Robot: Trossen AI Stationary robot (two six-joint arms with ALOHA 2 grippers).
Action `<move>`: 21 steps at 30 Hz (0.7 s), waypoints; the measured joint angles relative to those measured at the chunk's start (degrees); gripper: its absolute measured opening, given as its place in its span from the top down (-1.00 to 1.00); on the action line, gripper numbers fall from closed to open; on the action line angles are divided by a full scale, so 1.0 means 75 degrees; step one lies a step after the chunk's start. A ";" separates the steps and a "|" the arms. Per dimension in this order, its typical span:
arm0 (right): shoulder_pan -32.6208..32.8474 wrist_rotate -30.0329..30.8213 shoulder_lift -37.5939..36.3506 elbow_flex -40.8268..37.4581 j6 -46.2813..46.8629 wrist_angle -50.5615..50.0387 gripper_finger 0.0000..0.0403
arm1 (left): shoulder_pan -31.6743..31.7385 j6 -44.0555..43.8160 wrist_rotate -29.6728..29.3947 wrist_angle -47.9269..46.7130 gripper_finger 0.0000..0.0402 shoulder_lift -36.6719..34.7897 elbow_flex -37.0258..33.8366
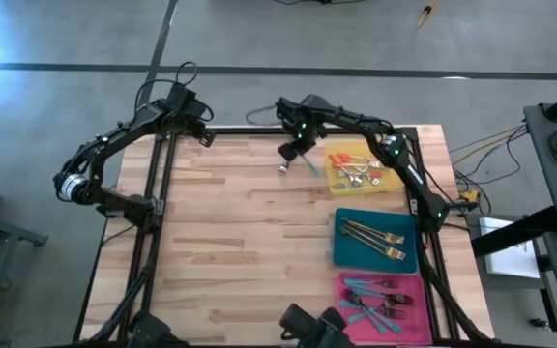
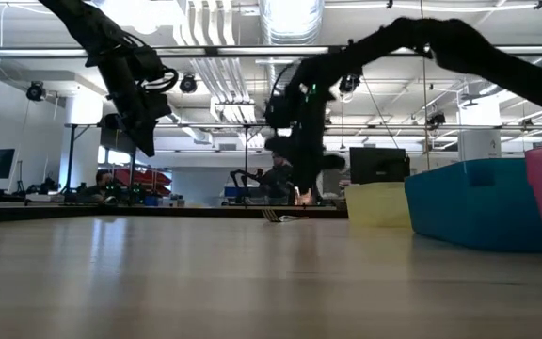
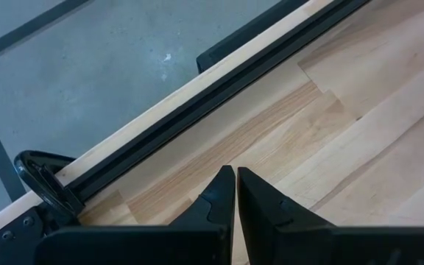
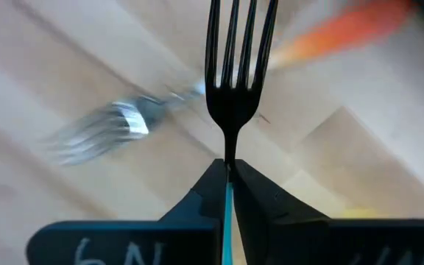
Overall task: Sort silverware by color (type)
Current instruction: Put the blue fork into the pink bin
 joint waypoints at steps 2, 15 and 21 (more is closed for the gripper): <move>0.0001 -0.0280 -0.0259 0.0262 -0.0138 -0.0032 0.95 | 0.0000 0.0026 -0.0002 -0.0003 1.00 0.0003 0.0000; 0.1234 -0.1439 -0.2952 -0.0038 -0.1539 -0.2186 0.95 | 0.0020 0.0498 -0.0003 0.0135 1.00 0.0003 -0.0101; 0.2365 -0.0870 -0.4583 -0.1800 -0.1525 -0.2315 0.95 | 0.0026 0.0626 -0.0006 0.0193 1.00 0.0123 -0.0134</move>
